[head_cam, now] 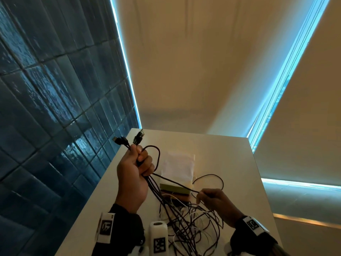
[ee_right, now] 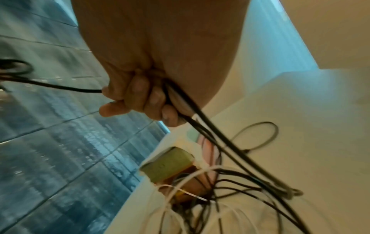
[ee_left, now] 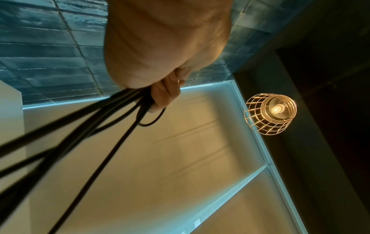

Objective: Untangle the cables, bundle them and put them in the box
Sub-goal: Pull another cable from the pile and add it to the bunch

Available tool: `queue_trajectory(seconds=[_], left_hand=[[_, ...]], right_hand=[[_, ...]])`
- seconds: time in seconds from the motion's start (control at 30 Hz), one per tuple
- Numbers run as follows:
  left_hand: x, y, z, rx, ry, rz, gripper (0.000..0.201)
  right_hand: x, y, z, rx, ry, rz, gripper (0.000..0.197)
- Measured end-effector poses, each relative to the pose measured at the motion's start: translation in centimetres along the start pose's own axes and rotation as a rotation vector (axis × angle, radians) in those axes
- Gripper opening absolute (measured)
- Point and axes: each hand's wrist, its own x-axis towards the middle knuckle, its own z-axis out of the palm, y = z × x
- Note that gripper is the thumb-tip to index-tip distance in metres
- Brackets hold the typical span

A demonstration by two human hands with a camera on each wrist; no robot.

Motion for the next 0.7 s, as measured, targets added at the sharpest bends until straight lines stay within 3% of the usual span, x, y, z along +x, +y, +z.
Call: queue_trajectory(seconds=[0.17, 0.27, 0.37, 0.47, 0.7], left_hand=[[0.3, 2.0, -0.6, 0.078, -0.003, 0.075, 0.032], [0.5, 0.9, -1.0, 0.185, 0.034, 0.013, 0.031], [0.2, -1.1, -1.3, 0.233, 0.076, -0.122, 0.03], [-0.4, -2.9, -0.8, 0.247, 0.124, -0.211, 0.032], [-0.4, -4.4, -0.2, 0.237, 0.207, -0.298, 0.029]], right_hand=[[0.2, 3.4, -1.4, -0.049, 0.094, 0.172, 0.033], [1.2, 1.9, -0.9, -0.002, 0.088, 0.208, 0.026], [2.2, -1.7, 0.1, 0.145, 0.118, 0.144, 0.02], [2.1, -5.5, 1.3, 0.256, 0.052, 0.052, 0.02], [0.9, -9.6, 4.1, 0.087, -0.167, -0.093, 0.029]])
